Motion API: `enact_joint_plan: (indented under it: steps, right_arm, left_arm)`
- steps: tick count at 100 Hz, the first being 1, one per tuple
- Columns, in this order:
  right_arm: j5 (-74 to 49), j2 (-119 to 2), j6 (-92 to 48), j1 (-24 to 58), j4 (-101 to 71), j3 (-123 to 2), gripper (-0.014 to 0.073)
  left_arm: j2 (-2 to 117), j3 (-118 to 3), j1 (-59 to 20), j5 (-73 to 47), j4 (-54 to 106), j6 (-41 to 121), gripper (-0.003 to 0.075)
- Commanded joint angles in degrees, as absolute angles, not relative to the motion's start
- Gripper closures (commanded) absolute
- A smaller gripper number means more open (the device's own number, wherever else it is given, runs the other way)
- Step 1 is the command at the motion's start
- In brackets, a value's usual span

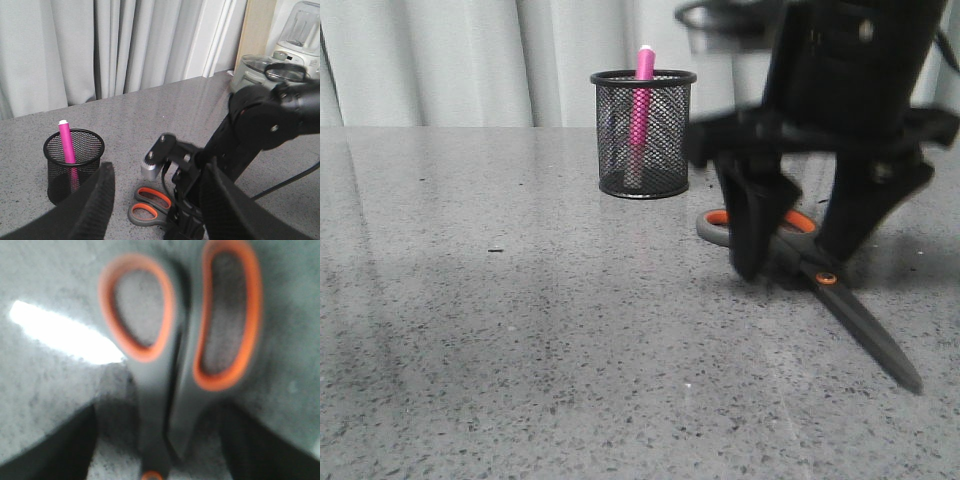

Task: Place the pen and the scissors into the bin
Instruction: 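Lower the right gripper onto the scissors blades and close it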

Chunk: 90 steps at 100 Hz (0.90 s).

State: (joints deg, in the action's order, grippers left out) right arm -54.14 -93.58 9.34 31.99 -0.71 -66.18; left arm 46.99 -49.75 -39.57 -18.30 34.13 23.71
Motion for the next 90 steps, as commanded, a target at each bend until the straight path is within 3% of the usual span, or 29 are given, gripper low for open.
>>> enact_joint_plan:
  steps: [1, 51, 61, 75, 90]
  right_arm:
    - [-54.8, -93.96, 9.79, 31.83, -1.99, -65.66, 0.0115]
    - [-53.42, -93.89, 13.21, 31.83, 0.0, -64.77, 0.0119]
    - [-53.27, -95.06, 13.21, 31.83, 0.0, -64.32, 0.0162]
    - [-53.01, -96.49, 13.21, 31.83, 0.0, -64.32, 0.0316]
    - [-52.27, -96.6, 13.21, 31.83, 0.52, -64.32, 0.0662]
  left_arm:
    - [46.59, -51.22, -39.88, -15.2, 34.8, 23.36, 0.0374]
    - [46.7, -51.22, -39.88, -14.99, 34.43, 23.36, 0.0374]
    - [46.7, -51.22, -39.88, -14.99, 34.43, 23.36, 0.0374]
    - [46.7, -51.22, -39.88, -14.99, 34.43, 23.36, 0.0374]
    - [46.7, -51.22, -39.88, -15.21, 34.43, 23.36, 0.0374]
